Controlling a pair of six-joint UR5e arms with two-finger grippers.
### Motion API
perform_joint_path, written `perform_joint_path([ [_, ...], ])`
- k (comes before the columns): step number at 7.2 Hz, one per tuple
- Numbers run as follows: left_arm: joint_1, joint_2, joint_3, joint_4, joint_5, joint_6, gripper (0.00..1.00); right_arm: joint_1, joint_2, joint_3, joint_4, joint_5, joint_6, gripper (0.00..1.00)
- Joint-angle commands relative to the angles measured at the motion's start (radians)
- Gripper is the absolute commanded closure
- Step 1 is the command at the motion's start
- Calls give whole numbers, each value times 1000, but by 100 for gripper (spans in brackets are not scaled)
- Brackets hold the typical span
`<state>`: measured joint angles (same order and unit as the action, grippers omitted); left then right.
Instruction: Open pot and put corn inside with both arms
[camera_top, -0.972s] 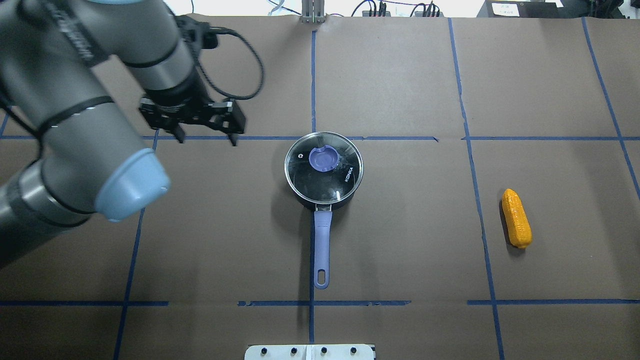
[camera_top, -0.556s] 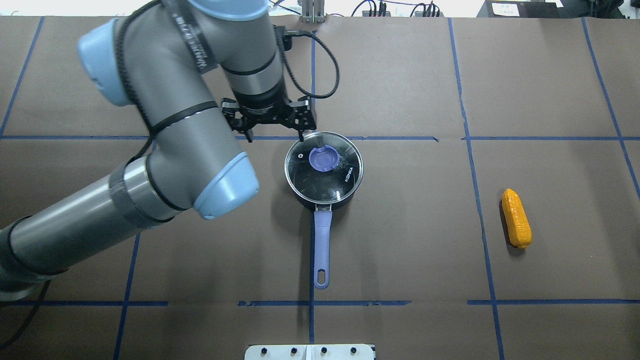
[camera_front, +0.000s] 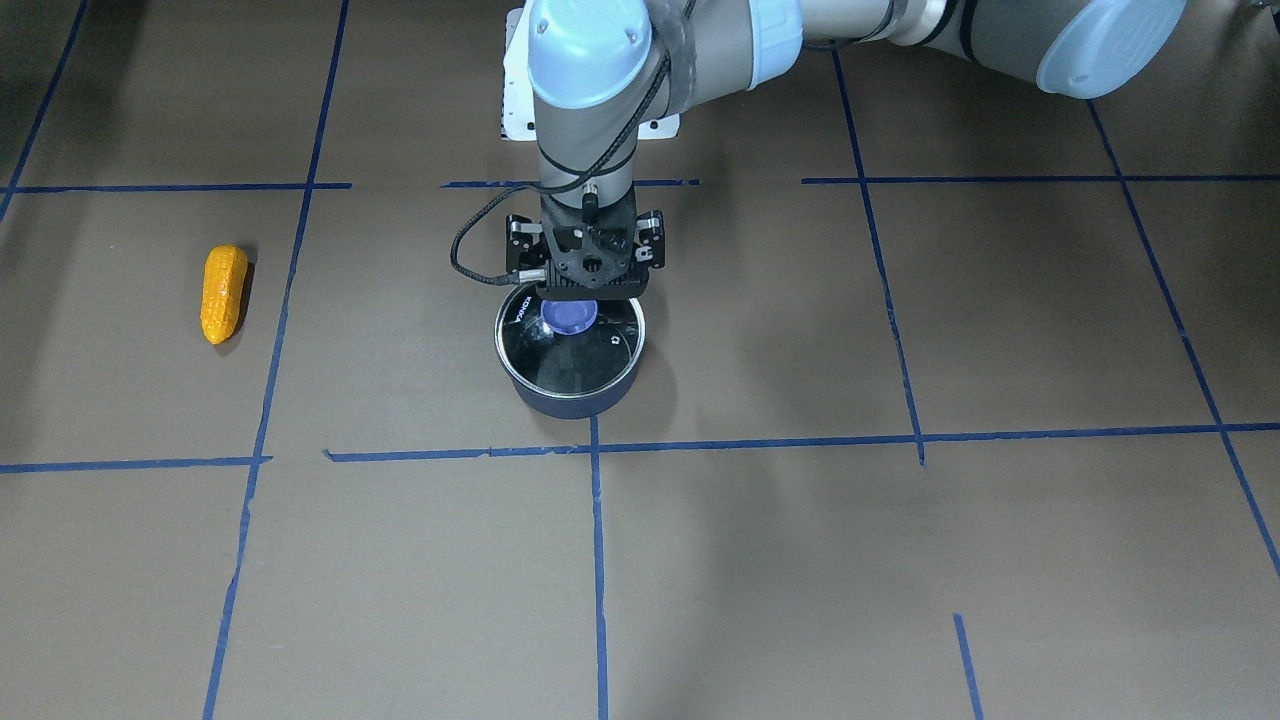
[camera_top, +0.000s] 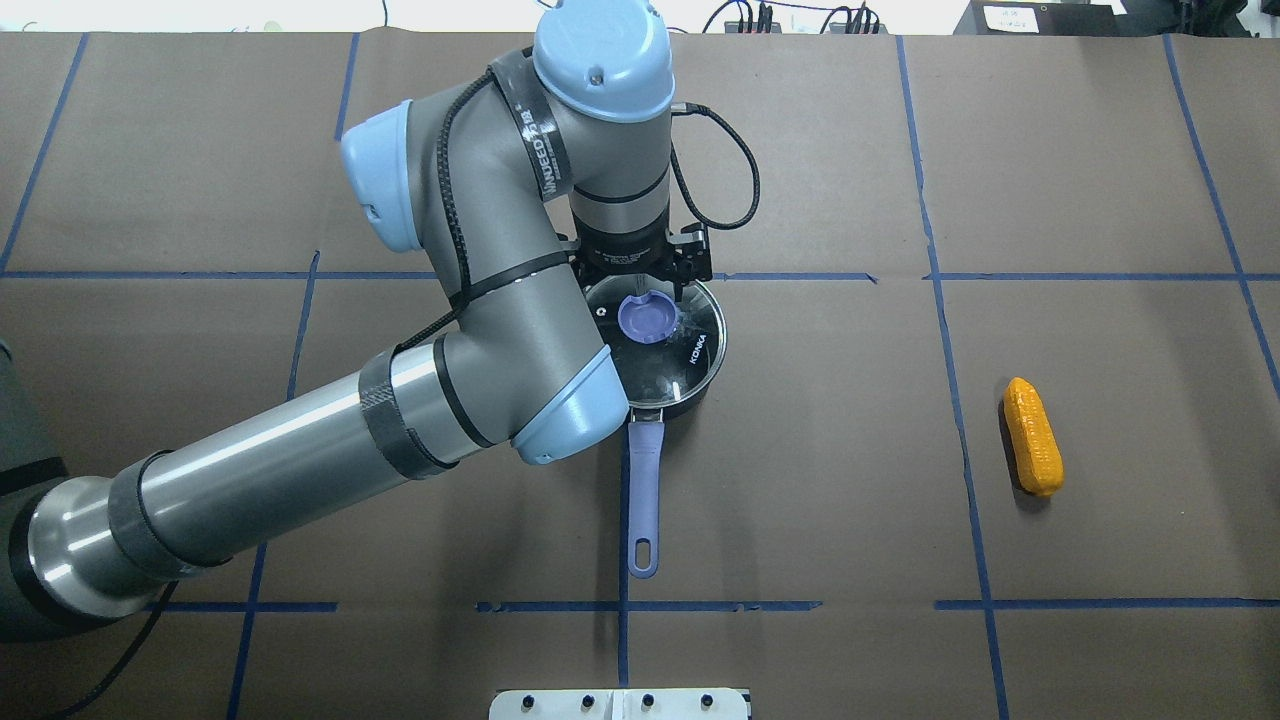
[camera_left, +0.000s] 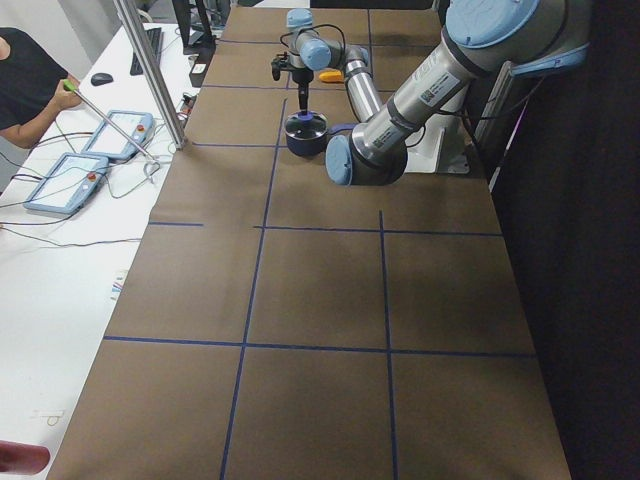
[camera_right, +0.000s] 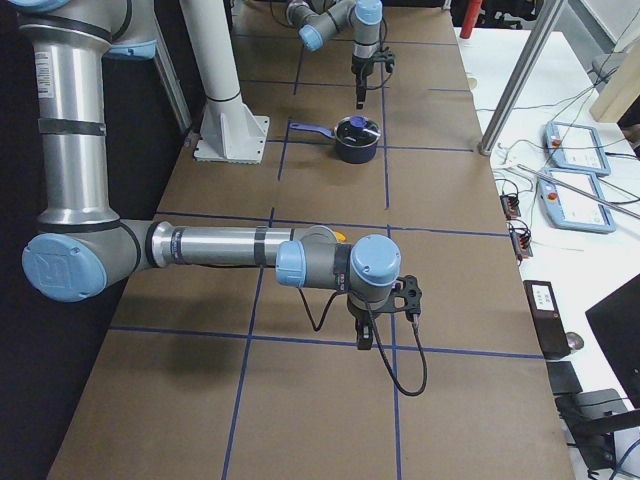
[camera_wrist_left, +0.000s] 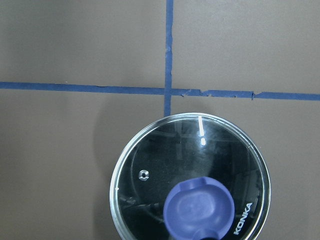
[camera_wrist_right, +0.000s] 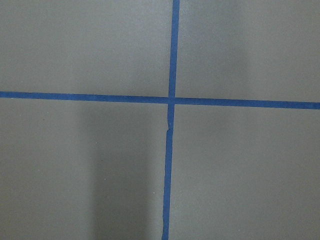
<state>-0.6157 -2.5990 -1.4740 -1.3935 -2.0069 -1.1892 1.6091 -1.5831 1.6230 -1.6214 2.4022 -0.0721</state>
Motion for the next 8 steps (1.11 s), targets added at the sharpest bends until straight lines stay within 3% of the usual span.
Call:
perform_joint_path([
  [1,5,-4,40,-33,2,-15,0,0,0,0,0,-2,0,0],
  [4,8,-7,116,-125,4,-27,0,0,0,-2,0,-2,0,0],
  [8,34,-3,118,-130,4,-30,0,0,0,-3,0,-3,-2,0],
])
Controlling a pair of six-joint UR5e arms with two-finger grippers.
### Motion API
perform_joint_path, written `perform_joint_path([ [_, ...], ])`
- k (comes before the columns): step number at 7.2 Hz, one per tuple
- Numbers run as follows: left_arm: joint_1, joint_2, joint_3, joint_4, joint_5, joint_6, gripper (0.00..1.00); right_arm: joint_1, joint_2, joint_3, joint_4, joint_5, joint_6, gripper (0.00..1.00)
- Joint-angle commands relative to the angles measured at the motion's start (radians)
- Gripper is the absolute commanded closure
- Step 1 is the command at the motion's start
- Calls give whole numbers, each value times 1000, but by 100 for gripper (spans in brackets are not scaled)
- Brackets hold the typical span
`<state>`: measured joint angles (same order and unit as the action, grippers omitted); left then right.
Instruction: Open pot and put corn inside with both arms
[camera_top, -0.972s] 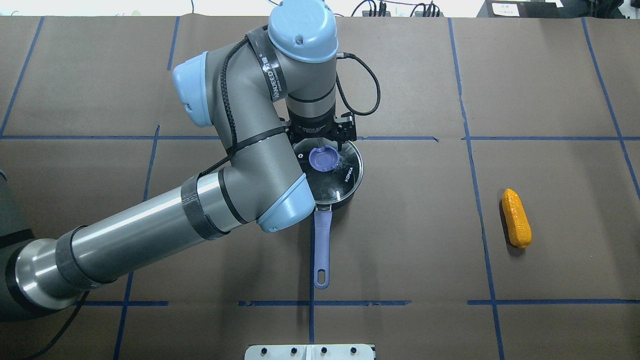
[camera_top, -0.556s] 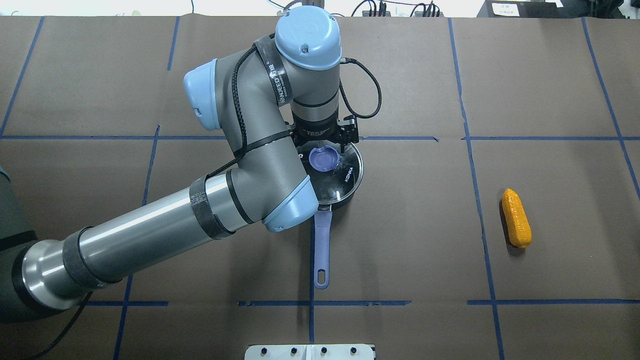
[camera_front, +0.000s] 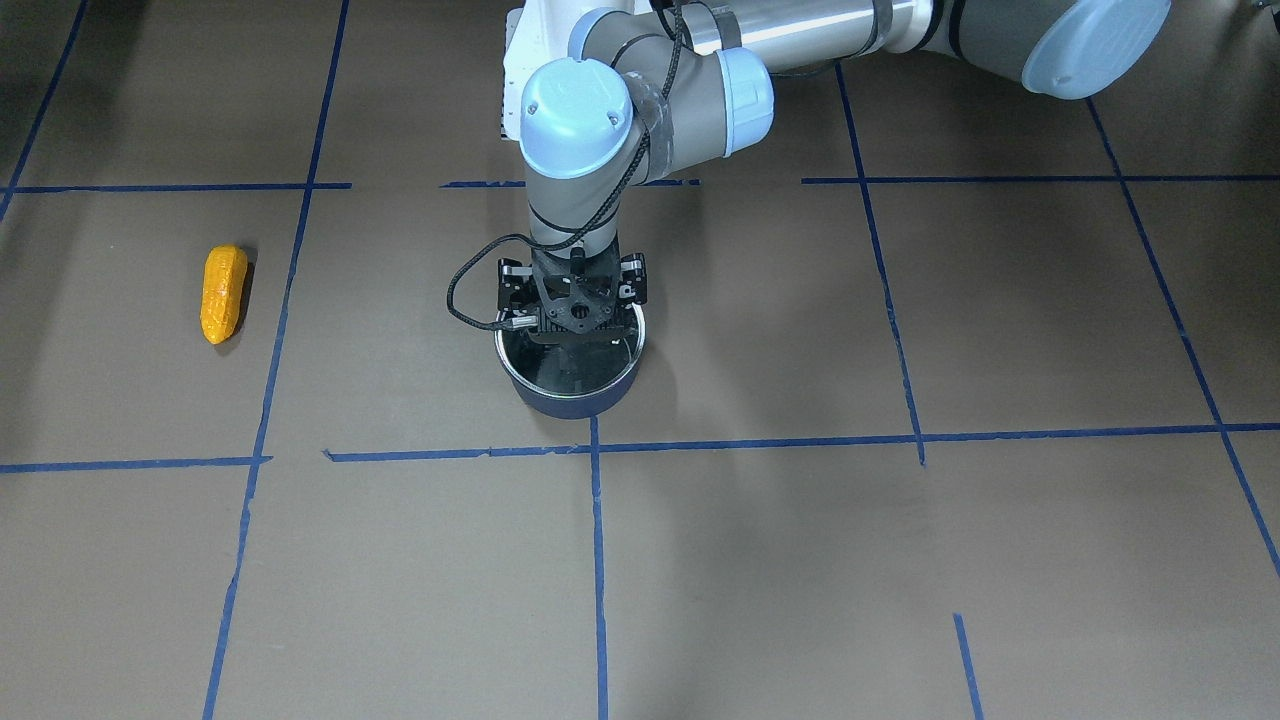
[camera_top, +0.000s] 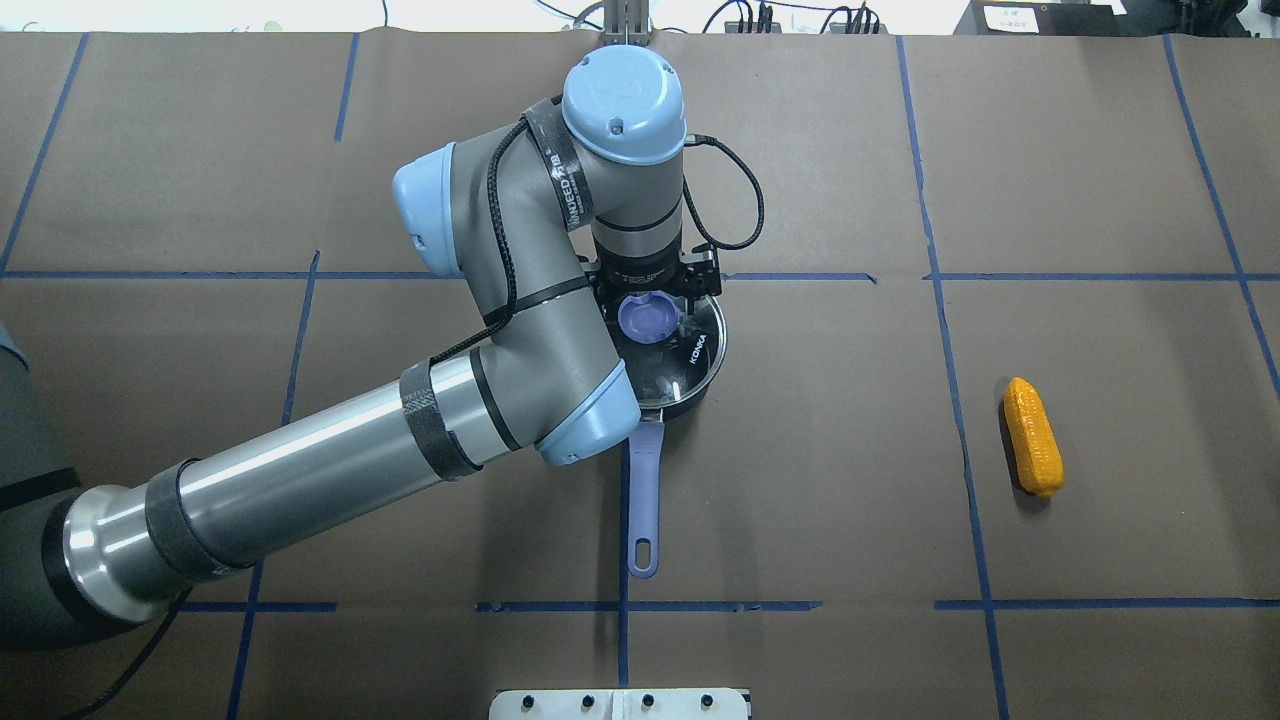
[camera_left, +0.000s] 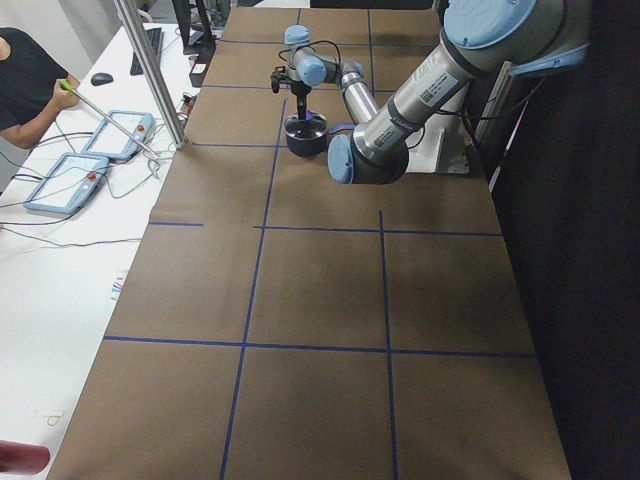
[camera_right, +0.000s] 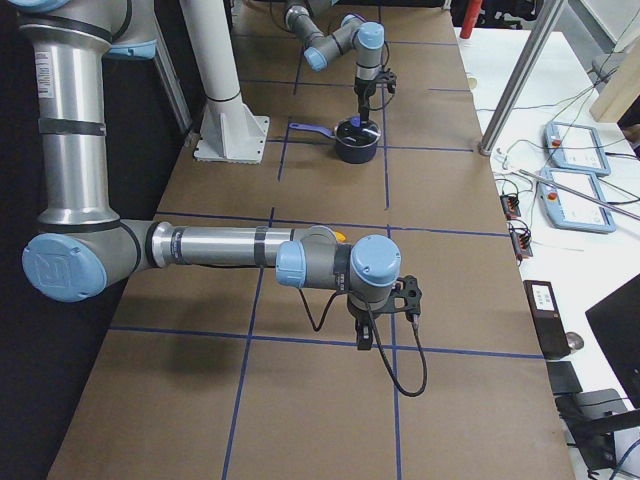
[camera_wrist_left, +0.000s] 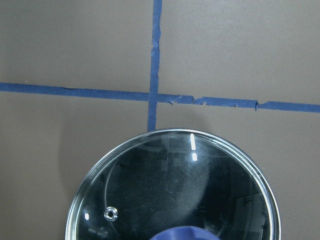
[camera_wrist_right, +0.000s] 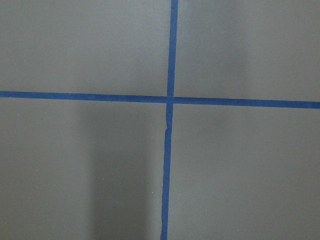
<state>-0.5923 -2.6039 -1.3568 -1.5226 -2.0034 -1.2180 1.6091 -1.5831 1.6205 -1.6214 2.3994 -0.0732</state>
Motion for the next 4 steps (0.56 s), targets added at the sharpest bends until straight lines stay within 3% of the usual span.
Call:
perform_joint_path([
  [1,12,2,1,-1,0,-1,0,0,0,-1,0,0,0,0],
  [2,12,-1,1,5,0,-3,24,0,0,-1,0,0,0,0],
  [3,12,1,-5,10,0,-3,70,0,0,-2,0,0,1,0],
  [4,12,-1,-8,12,0,-3,91,0,0,1,0,0,3,0],
])
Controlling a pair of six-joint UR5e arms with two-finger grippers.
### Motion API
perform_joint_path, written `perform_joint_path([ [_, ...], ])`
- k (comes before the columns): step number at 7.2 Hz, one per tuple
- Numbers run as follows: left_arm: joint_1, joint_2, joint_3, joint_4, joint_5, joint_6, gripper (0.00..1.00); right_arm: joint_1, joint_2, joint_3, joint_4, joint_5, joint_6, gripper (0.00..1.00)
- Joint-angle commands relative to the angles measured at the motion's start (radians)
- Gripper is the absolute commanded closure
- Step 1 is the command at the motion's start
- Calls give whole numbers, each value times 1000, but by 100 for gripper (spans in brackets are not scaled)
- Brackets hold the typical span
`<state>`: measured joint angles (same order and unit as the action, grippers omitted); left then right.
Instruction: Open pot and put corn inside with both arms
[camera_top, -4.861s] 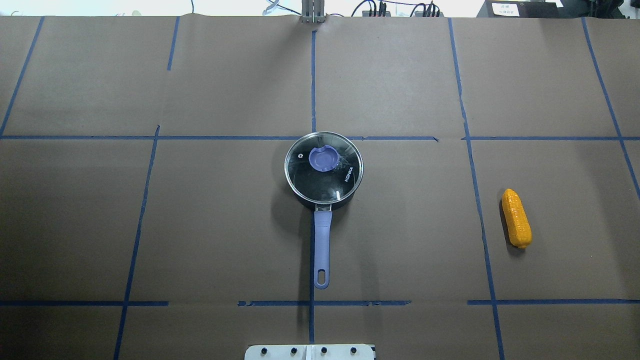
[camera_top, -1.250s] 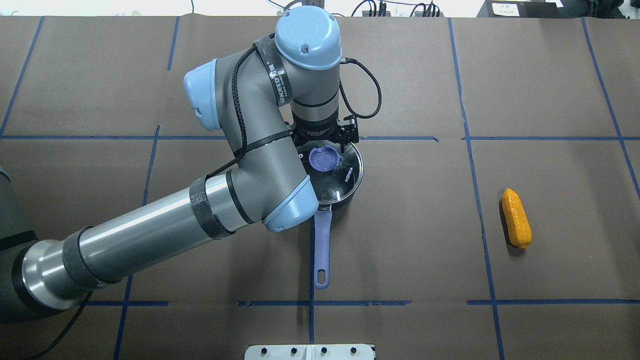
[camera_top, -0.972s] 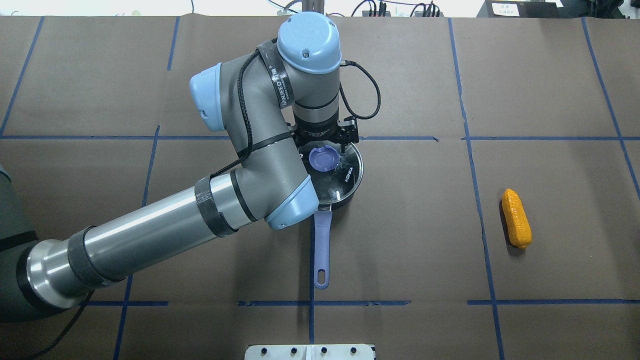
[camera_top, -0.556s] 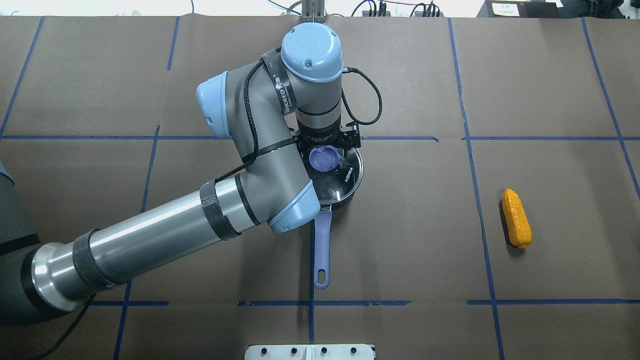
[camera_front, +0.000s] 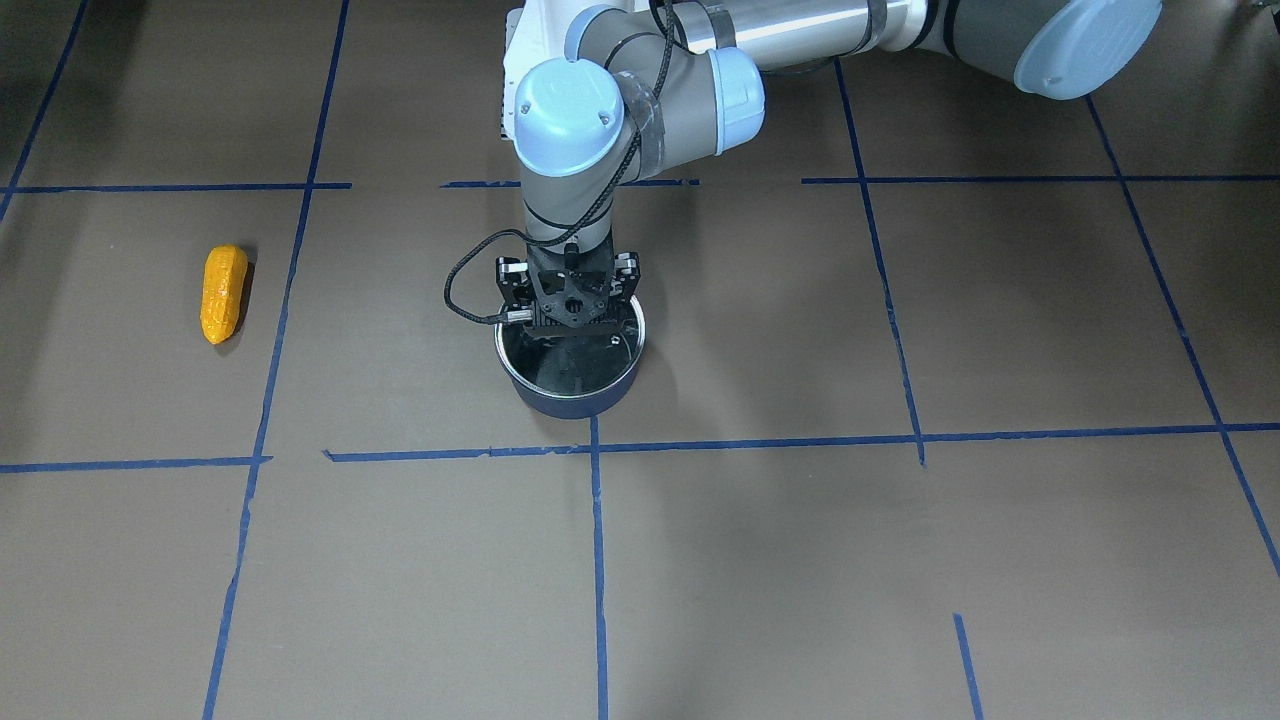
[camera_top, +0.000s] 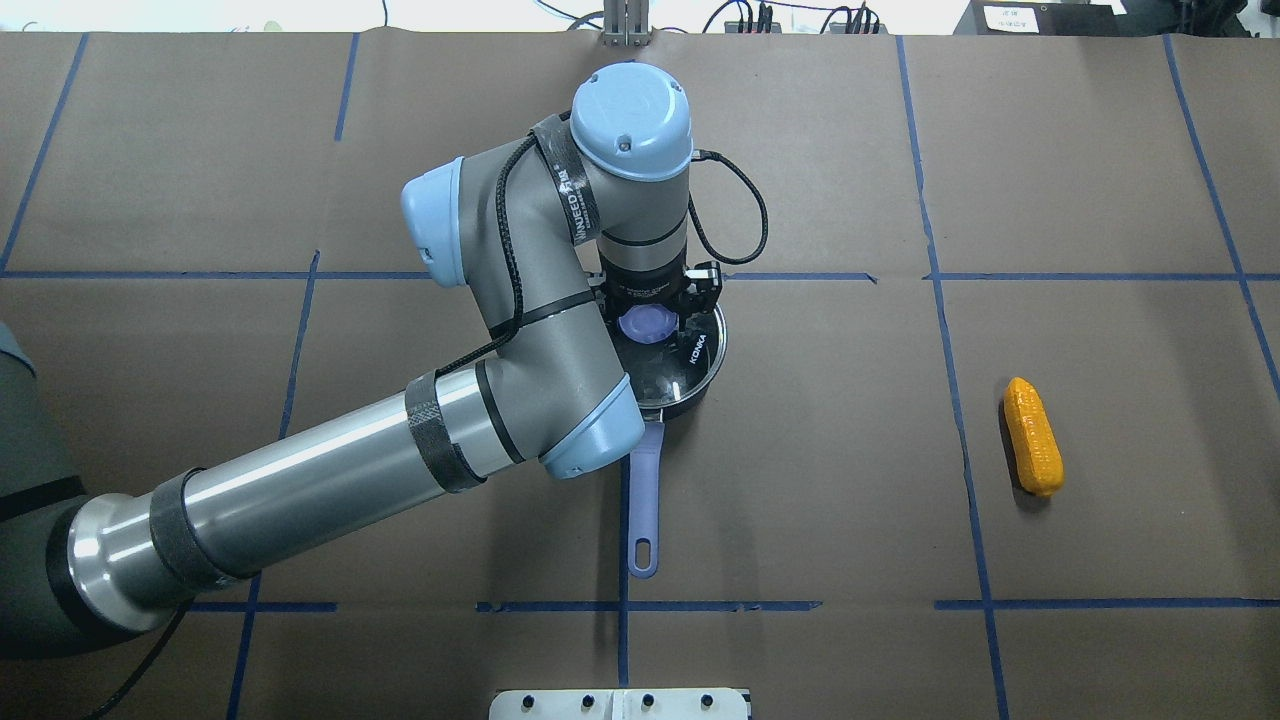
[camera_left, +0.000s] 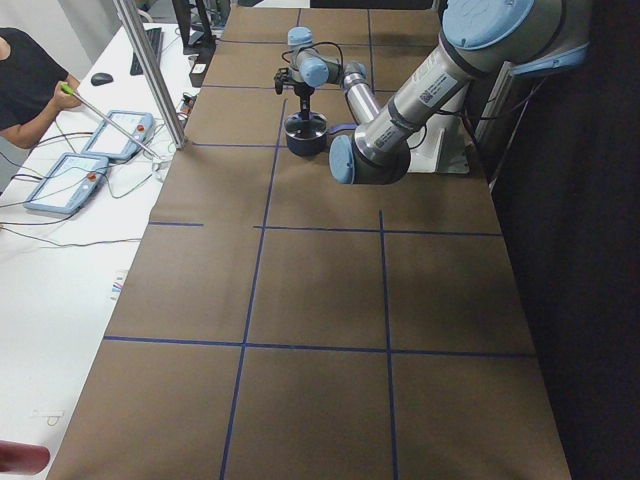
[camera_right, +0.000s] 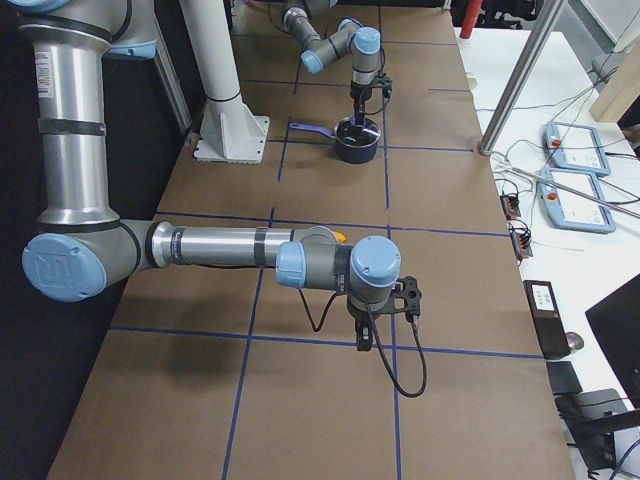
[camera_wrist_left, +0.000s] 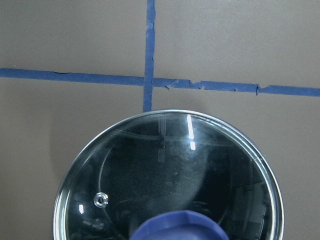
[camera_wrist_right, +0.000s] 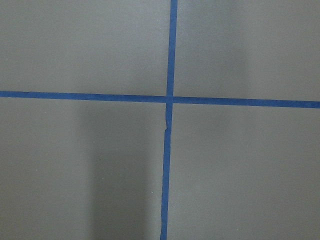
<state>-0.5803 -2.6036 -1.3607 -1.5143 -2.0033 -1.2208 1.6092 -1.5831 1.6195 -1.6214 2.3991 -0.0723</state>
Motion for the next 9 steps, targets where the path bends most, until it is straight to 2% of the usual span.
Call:
perform_joint_path([
  [1,-3,-1,-24,11,-3,0,95,0,0,2,0,0,0,0],
  [3,-22,7,-143,148,-3,7,95,0,0,2,0,2,2,0],
  [4,-38,8,-161,173,-5,14,95,0,0,5,0,2,2,0],
  [5,-56,52,-191,172,-8,18,95,-2,21,8,0,5,2,0],
  [8,-145,355,-444,158,-31,211,95,-2,28,6,0,11,0,0],
  [9,-171,417,-483,160,-70,275,95,-2,26,7,0,46,-1,0],
])
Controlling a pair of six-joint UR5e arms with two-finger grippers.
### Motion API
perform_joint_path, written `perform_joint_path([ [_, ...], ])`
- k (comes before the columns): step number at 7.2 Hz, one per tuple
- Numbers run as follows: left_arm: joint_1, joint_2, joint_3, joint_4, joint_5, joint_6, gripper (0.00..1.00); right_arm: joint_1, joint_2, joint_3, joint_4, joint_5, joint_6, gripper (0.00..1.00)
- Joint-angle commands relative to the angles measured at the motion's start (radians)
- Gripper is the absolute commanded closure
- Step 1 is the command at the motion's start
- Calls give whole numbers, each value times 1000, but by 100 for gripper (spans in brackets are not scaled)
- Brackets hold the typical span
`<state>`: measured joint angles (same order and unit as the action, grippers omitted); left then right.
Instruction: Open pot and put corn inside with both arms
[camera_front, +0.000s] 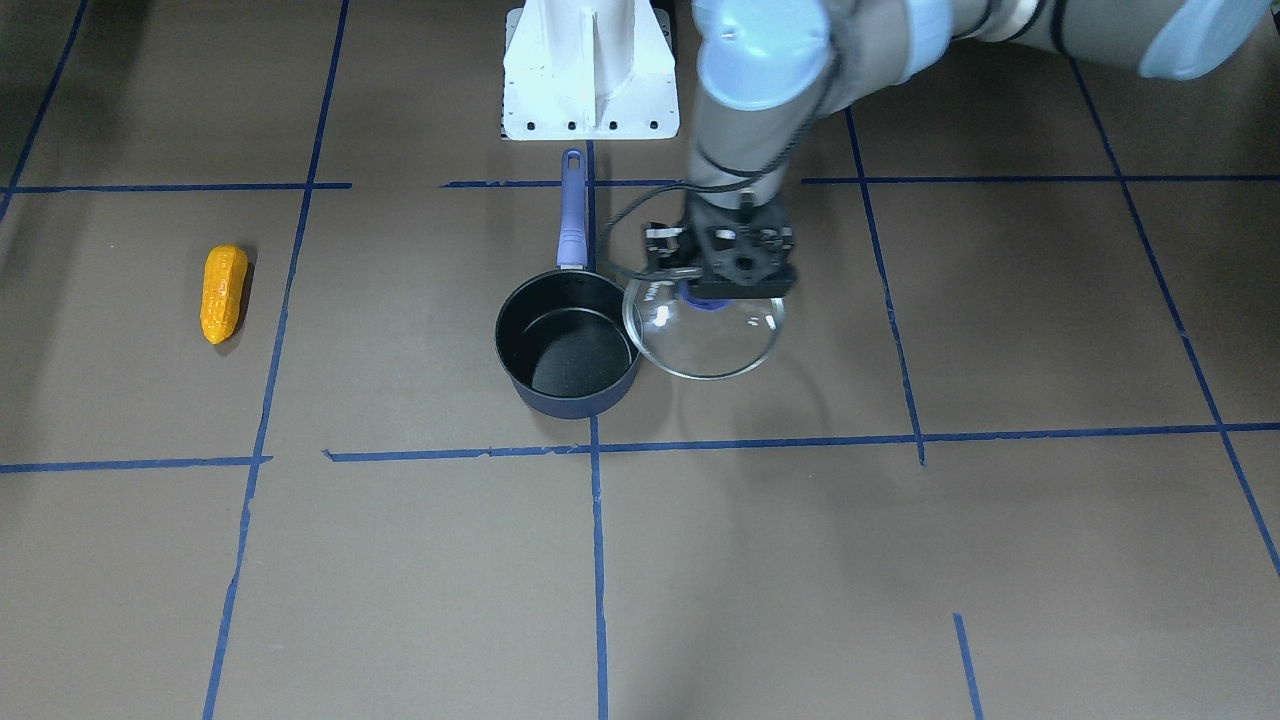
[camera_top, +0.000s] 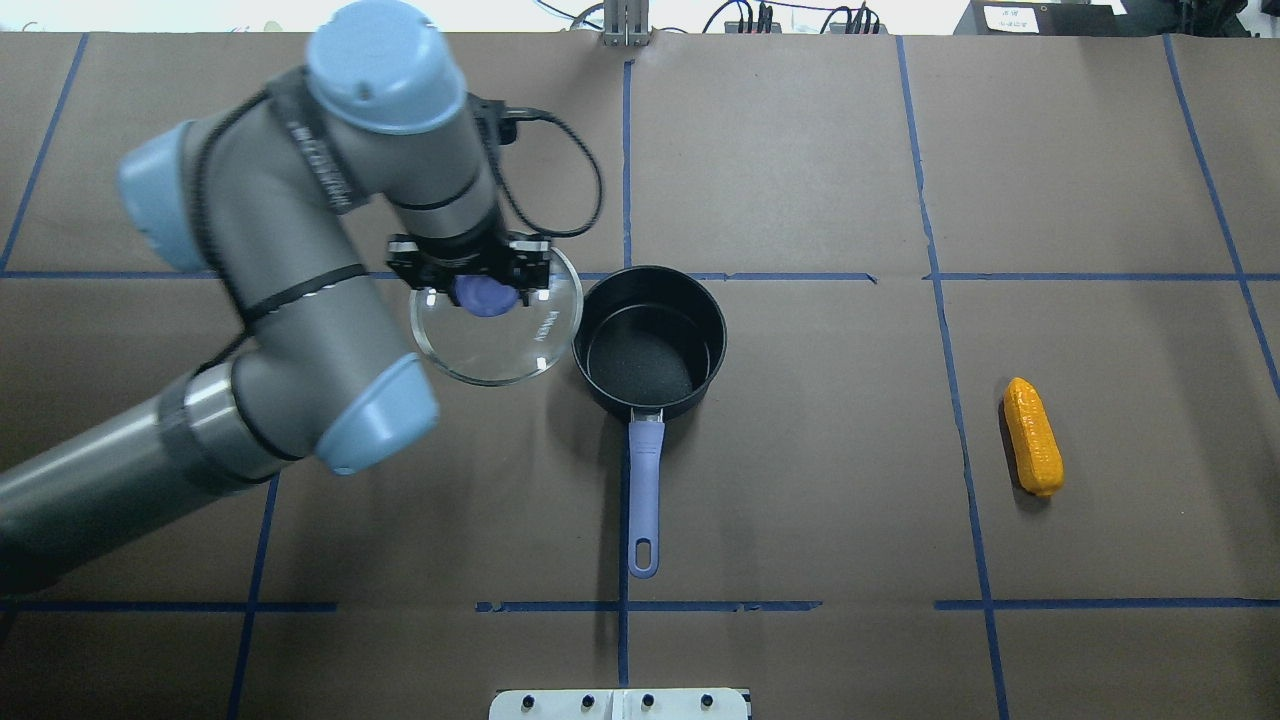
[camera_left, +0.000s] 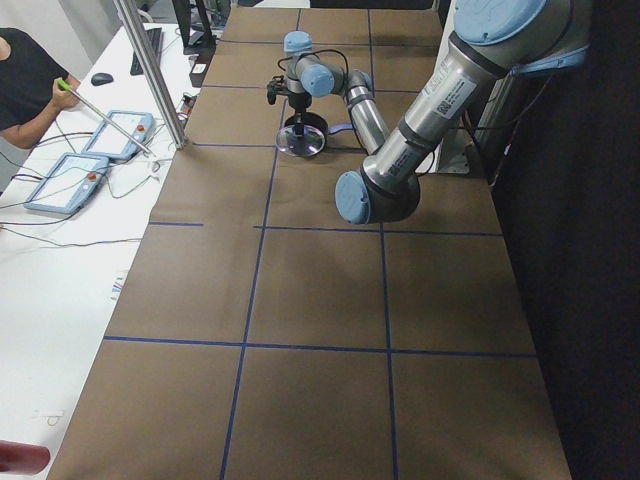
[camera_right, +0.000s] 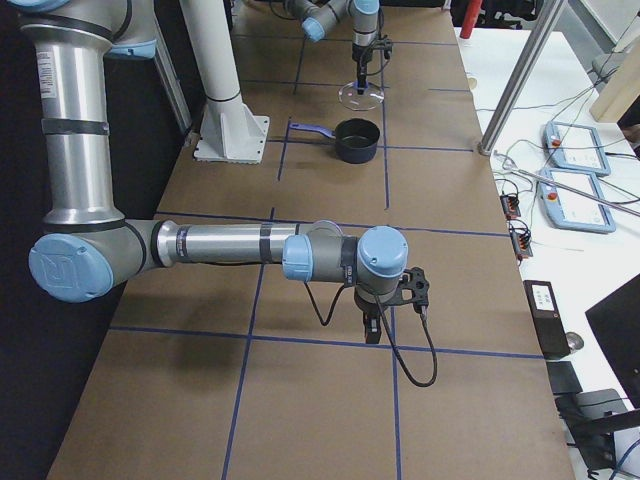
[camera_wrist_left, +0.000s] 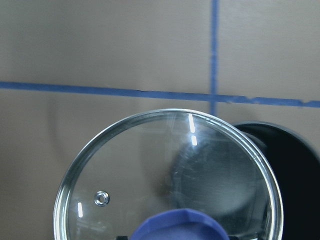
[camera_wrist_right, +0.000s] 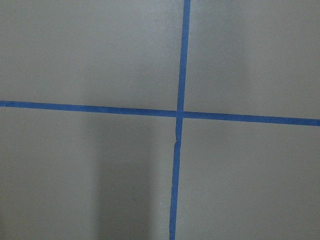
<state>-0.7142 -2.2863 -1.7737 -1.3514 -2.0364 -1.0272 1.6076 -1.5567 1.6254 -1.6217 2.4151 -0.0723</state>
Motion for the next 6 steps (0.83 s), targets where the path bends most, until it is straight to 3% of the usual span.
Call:
perform_joint_path([
  [1,-44,123,-73,-8,-39,90,94,0,-3,1,8,33,0,0],
  [3,-33,210,-35,-175,-39,41,94,0,1,5,14,33,6,0],
  [4,-18,215,26,-274,-39,-35,94,-23,3,37,16,33,93,0],
  [6,1,217,89,-327,-33,-57,94,-99,1,137,16,33,271,0],
])
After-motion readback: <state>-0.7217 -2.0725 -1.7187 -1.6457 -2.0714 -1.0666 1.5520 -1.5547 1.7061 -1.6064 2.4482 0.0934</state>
